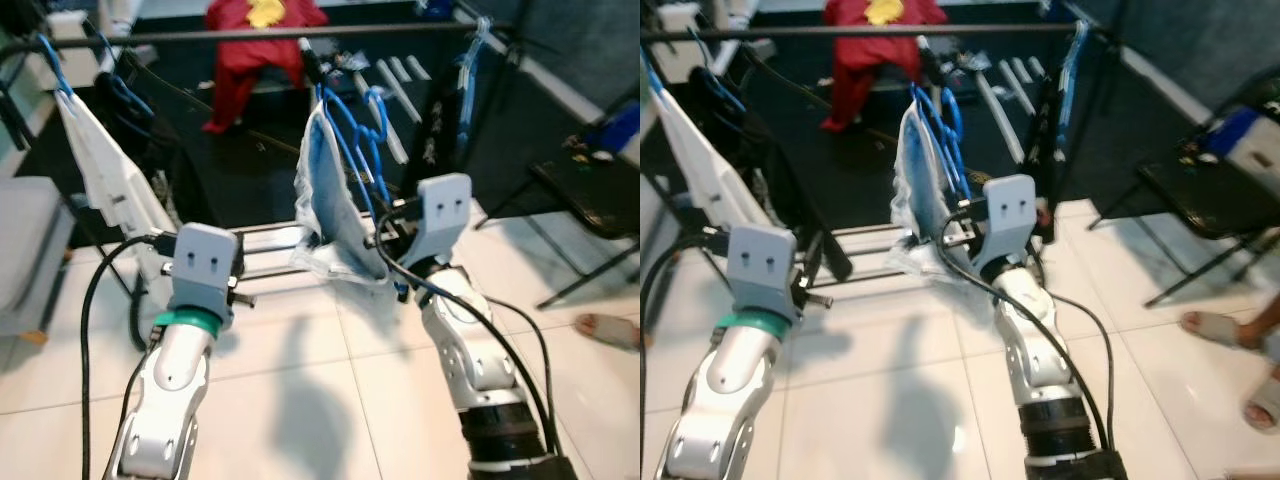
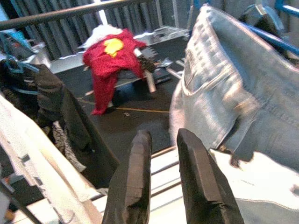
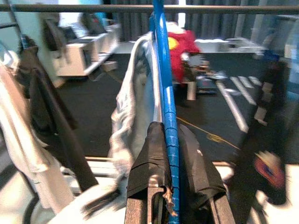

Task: Hang hanger

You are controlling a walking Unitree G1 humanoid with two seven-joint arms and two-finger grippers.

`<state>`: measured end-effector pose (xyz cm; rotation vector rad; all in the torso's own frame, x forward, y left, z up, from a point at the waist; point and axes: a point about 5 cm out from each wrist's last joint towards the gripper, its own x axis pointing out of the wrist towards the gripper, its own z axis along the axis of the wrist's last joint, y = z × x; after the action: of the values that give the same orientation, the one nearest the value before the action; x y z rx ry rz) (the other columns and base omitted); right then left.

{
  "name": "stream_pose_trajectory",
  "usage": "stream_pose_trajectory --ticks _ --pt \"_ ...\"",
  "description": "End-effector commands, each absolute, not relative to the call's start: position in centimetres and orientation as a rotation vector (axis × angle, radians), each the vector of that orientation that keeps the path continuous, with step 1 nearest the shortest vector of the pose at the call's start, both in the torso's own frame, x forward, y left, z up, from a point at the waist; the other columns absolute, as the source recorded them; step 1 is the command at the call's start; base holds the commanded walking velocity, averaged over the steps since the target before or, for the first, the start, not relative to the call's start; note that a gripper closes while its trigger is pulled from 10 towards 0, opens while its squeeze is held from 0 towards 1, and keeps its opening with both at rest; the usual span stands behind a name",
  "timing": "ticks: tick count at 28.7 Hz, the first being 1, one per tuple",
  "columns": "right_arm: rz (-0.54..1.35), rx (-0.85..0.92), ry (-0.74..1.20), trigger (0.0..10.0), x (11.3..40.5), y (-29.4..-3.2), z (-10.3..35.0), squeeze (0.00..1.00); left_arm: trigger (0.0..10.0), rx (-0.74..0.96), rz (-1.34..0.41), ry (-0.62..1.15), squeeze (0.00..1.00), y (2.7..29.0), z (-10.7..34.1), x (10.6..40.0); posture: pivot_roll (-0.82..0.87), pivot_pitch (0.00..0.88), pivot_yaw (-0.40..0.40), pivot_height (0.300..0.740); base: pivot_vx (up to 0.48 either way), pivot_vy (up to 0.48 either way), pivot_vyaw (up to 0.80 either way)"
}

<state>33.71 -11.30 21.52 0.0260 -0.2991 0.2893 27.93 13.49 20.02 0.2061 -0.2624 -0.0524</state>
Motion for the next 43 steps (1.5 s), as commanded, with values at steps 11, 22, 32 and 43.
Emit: stream_pose_trajectory --ticks 11,22,32,43 --pt "0.319 0.010 -0.371 10.0 33.2 -9.9 22.2 0.00 10.0 0.210 -0.038 -0.223 0.00 14.1 19.3 27.8 -0.08 0.074 0.056 0.740 -0.231 0.000 0.04" --pt "0.297 0.020 -0.367 10.0 33.4 -10.2 22.2 0.00 10.0 0.141 -0.035 -0.160 0.00 13.9 19.0 28.0 -0.08 0.073 0.059 0.740 0.000 0.000 0.76" --pt "0.286 0.071 -0.340 10.0 33.6 -10.4 21.9 0.00 10.0 0.181 -0.196 -0.165 0.00 12.1 19.0 27.5 -0.08 0.073 0.063 0.740 0.000 0.000 0.45" --pt "0.237 0.130 -0.274 10.0 33.1 -10.9 19.8 0.00 10.0 0.187 -0.204 -0.196 0.00 12.0 19.4 27.9 -0.08 0.061 0.069 0.740 0.000 0.000 0.00"
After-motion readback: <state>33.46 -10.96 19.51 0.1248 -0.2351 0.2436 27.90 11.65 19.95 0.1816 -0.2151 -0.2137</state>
